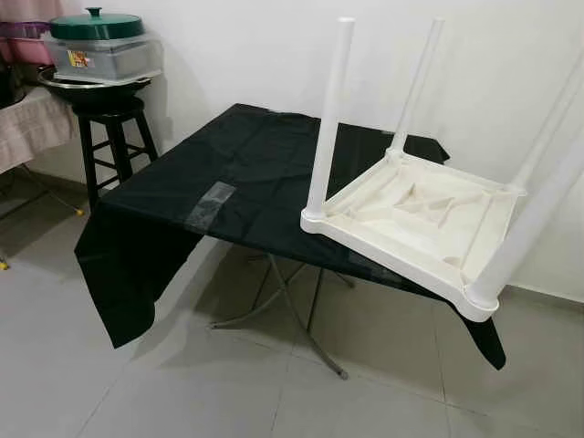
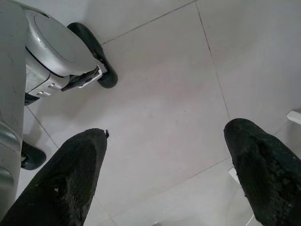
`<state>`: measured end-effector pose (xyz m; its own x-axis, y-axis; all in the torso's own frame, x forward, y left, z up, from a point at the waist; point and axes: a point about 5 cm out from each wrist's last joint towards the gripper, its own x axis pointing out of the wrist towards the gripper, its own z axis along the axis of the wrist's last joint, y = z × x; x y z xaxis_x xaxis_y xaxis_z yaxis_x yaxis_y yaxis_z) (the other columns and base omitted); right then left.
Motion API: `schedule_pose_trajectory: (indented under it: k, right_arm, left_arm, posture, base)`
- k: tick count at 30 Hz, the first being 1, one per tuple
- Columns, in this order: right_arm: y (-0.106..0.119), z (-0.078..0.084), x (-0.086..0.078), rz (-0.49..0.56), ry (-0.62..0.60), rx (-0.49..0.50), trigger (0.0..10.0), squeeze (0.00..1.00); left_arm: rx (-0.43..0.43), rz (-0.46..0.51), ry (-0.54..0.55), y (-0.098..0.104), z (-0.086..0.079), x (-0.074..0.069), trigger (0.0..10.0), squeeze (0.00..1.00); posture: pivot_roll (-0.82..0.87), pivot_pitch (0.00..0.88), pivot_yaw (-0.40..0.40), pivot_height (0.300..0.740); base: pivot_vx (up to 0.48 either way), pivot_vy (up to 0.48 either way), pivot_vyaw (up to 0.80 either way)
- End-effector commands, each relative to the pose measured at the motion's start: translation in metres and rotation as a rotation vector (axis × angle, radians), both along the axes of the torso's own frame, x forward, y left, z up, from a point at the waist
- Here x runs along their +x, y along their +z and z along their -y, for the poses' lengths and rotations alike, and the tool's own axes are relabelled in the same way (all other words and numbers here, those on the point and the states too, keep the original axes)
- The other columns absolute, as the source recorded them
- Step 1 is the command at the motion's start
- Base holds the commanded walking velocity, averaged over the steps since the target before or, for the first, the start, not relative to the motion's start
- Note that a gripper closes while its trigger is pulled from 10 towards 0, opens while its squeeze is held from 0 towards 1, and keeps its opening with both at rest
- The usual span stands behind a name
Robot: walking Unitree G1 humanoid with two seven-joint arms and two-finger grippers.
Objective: Building children table
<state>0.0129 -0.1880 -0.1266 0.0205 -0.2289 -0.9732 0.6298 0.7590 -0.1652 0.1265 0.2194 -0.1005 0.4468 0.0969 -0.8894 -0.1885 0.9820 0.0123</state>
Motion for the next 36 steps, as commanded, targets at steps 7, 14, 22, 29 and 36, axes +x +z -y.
schedule_pose_trajectory:
  k: [7, 14, 22, 29, 36]
  right_arm:
    - [0.0688, 0.0496, 0.2046, 0.263, 0.878, -0.243, 10.0, 0.0]
    - [0.0689, 0.0517, 0.2036, 0.252, 0.859, -0.272, 10.0, 0.0]
    - [0.0675, 0.052, 0.2013, 0.249, 0.848, -0.274, 10.0, 0.0]
    - [0.067, 0.052, 0.2004, 0.262, 0.828, -0.283, 10.0, 0.0]
    - [0.0667, 0.0514, 0.2002, 0.269, 0.823, -0.275, 10.0, 0.0]
  left_arm:
    - [0.028, -0.019, -0.025, -0.0026, 0.0055, -0.0028, 10.0, 0.0]
    - [0.028, -0.013, -0.023, -0.0032, 0.0063, -0.0048, 10.0, 0.0]
    - [0.04, -0.017, -0.011, -0.0041, 0.004, -0.0094, 10.0, 0.0]
    - [0.039, -0.016, -0.013, -0.0047, 0.0058, -0.0105, 10.0, 0.0]
    - [0.038, -0.015, -0.016, -0.0047, 0.0057, -0.0104, 10.0, 0.0]
  posture:
    - [0.08, 0.0, -0.092, 0.74]
    - [0.08, 0.0, -0.093, 0.74]
    - [0.09, 0.0, -0.093, 0.74]
    - [0.08, 0.0, -0.09, 0.74]
    - [0.08, 0.0, -0.088, 0.74]
  base:
    - [0.0, 0.0, 0.0]
    - [0.0, 0.0, 0.0]
    - [0.0, 0.0, 0.0]
    - [0.0, 0.0, 0.0]
    - [0.0, 0.0, 0.0]
